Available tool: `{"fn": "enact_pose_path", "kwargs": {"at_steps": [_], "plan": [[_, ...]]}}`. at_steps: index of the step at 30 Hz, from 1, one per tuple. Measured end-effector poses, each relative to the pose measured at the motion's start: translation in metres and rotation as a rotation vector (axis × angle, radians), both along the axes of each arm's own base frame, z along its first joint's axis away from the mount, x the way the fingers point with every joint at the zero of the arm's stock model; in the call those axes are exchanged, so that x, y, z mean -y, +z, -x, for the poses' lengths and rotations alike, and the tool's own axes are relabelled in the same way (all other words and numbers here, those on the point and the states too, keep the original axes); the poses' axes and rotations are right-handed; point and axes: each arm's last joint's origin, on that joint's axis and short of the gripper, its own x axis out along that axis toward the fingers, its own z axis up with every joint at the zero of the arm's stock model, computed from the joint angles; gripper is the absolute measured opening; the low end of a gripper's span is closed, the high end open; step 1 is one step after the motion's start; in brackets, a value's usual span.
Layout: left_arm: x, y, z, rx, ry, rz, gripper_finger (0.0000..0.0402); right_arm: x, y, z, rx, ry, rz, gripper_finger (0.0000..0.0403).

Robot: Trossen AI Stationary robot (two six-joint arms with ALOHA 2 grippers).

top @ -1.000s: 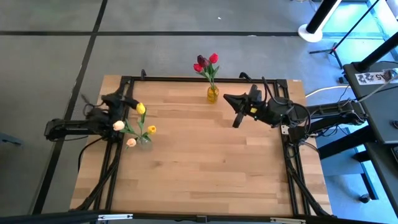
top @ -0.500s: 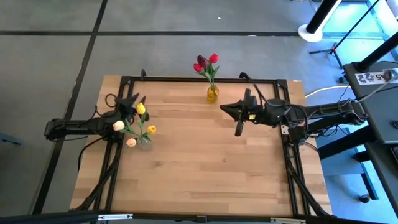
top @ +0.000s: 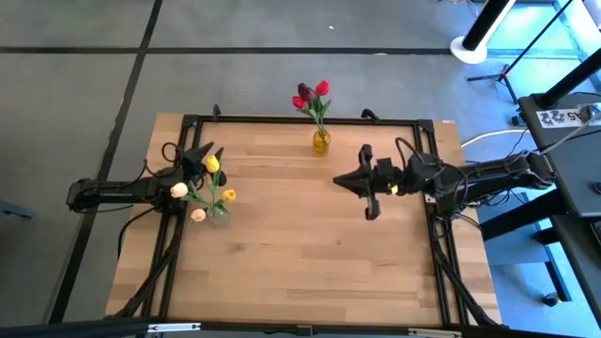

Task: Sort flowers into vase by color
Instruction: Return to Home Position

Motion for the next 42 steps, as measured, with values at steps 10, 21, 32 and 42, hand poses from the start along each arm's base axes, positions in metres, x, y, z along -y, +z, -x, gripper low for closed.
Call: {"fn": "enact_pose_path", "kwargs": {"at_steps": [10, 21, 32, 42], "plan": [[0.0, 0.0, 0.0, 0.0, 0.0, 0.0, 0.0179, 0.004, -0.083, 0.016, -0.043, -0.064, 0.017, 0.0017], [0.0, 0.0, 0.0, 0.0, -0.001, 0.0, 0.0179, 0.012, -0.142, 0.076, -0.183, -0.131, 0.008, 0.0017], [0.0, 0.0, 0.0, 0.002, -0.003, 0.0, 0.0179, 0.02, -0.171, 0.134, -0.428, -0.166, -0.027, 0.0017], [0.0, 0.0, 0.0, 0.001, -0.004, 0.0, 0.0179, 0.02, -0.18, 0.145, -0.512, -0.128, -0.017, 0.0017]]}}
